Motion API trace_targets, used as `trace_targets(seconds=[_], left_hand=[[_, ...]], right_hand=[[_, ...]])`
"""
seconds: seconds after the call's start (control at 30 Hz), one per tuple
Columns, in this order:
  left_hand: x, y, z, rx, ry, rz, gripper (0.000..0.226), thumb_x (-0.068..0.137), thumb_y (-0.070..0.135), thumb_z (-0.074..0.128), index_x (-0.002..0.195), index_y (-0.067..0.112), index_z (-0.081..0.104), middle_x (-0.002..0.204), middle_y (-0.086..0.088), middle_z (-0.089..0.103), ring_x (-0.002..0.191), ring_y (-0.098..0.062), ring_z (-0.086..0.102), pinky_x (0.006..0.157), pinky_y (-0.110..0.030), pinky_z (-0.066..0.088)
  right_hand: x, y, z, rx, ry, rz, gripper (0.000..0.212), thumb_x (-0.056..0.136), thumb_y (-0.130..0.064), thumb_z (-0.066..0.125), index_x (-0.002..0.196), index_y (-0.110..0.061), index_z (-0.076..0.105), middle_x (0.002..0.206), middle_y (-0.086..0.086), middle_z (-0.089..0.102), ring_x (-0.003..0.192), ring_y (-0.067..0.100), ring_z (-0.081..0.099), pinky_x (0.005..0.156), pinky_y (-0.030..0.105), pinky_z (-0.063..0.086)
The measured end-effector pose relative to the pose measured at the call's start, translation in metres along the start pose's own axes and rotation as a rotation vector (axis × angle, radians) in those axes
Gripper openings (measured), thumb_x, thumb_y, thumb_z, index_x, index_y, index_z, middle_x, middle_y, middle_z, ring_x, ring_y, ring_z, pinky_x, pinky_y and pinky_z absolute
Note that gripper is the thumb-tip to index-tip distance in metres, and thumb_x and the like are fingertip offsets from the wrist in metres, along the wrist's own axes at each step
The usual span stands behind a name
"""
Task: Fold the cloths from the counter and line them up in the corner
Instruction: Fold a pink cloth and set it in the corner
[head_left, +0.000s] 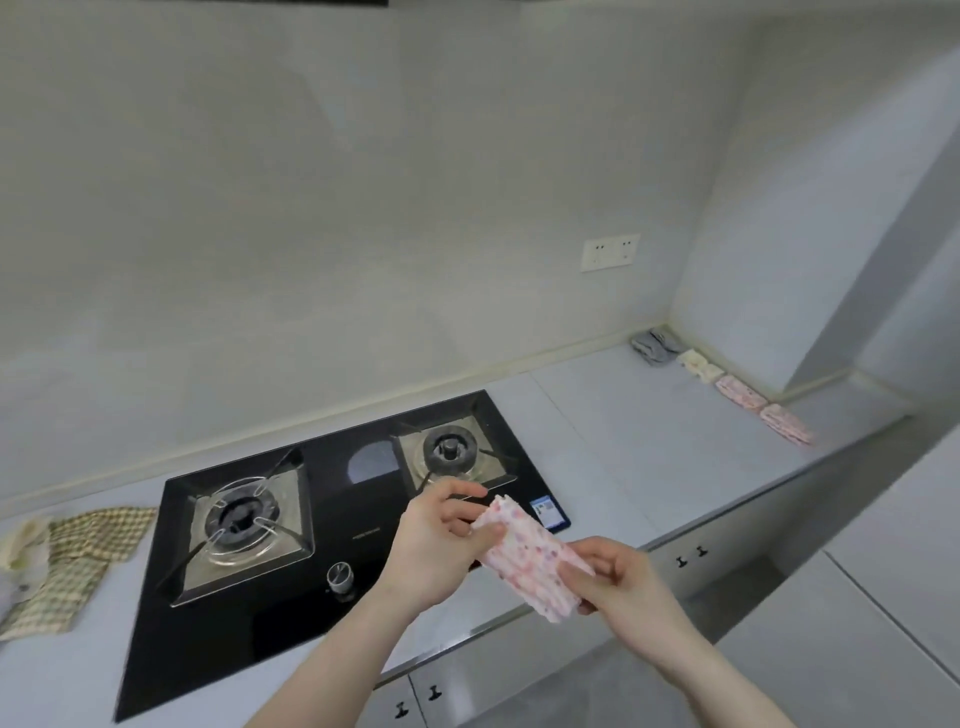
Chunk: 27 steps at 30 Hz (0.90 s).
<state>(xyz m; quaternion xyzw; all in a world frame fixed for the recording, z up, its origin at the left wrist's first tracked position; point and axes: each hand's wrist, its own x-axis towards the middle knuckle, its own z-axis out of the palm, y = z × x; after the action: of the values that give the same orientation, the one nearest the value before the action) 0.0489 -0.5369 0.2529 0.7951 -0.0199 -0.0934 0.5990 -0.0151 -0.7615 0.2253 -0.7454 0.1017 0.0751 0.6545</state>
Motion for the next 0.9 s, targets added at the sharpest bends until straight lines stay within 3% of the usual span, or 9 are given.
trace_targets(seconds=[0.13,0.23,0.4,0.5,0.6,0.7,0.9], left_hand=[[0.038,0.017,0.034,0.061,-0.005,0.022,0.024,0.083,0.014,0.085,0.101,0.019,0.069,0.086,0.001,0.075,0.059,-0.003,0.063,0.061,-0.019,0.052],[0.073,0.026,0.050,0.128,-0.027,0.025,0.022,0.085,0.019,0.084,0.099,0.023,0.068,0.085,0.005,0.075,0.063,-0.007,0.064,0.065,-0.023,0.055],[0.132,0.037,0.075,0.130,-0.065,0.044,0.022,0.084,0.016,0.085,0.098,0.018,0.069,0.085,0.001,0.076,0.068,-0.009,0.070,0.067,-0.024,0.059],[0.170,0.040,0.097,0.116,-0.149,0.035,0.023,0.083,0.013,0.083,0.100,0.019,0.069,0.095,0.000,0.076,0.072,-0.009,0.071,0.076,-0.032,0.062],[0.202,0.046,0.120,0.111,-0.210,0.038,0.022,0.085,0.013,0.080,0.102,0.022,0.069,0.103,0.005,0.076,0.081,-0.010,0.074,0.071,-0.020,0.055],[0.226,0.055,0.139,0.115,-0.247,0.029,0.023,0.089,0.011,0.076,0.108,0.020,0.067,0.110,0.010,0.075,0.089,-0.009,0.074,0.063,-0.009,0.048],[0.280,0.066,0.179,0.228,-0.283,0.015,0.025,0.090,0.015,0.066,0.107,0.034,0.066,0.121,0.018,0.064,0.102,-0.001,0.067,0.064,-0.014,0.047]], right_hand=[[0.031,-0.006,-0.042,0.024,0.024,0.021,0.017,0.093,0.003,0.066,0.102,-0.007,0.076,0.090,0.008,0.080,0.070,0.013,0.070,0.062,0.024,0.053],[0.055,-0.008,-0.061,0.034,0.046,0.026,0.017,0.093,-0.002,0.067,0.102,-0.013,0.077,0.088,0.005,0.080,0.072,0.018,0.069,0.066,0.029,0.053],[0.093,-0.007,-0.087,0.118,0.136,0.077,0.012,0.093,-0.008,0.070,0.103,-0.009,0.077,0.085,0.011,0.078,0.066,0.013,0.064,0.066,0.027,0.053],[0.116,-0.003,-0.107,0.154,0.205,0.103,0.013,0.093,-0.005,0.070,0.103,-0.008,0.077,0.088,0.012,0.079,0.068,0.016,0.066,0.069,0.028,0.056],[0.137,0.001,-0.134,0.191,0.279,0.126,0.015,0.091,-0.004,0.070,0.103,-0.010,0.078,0.085,0.009,0.079,0.071,0.017,0.066,0.076,0.033,0.057],[0.162,0.009,-0.160,0.202,0.323,0.171,0.015,0.089,-0.009,0.072,0.103,-0.013,0.078,0.080,0.002,0.077,0.071,0.013,0.067,0.073,0.031,0.057],[0.231,0.032,-0.223,0.354,0.460,0.268,0.013,0.092,-0.005,0.071,0.103,-0.011,0.074,0.074,0.004,0.071,0.067,0.019,0.060,0.076,0.032,0.061]])
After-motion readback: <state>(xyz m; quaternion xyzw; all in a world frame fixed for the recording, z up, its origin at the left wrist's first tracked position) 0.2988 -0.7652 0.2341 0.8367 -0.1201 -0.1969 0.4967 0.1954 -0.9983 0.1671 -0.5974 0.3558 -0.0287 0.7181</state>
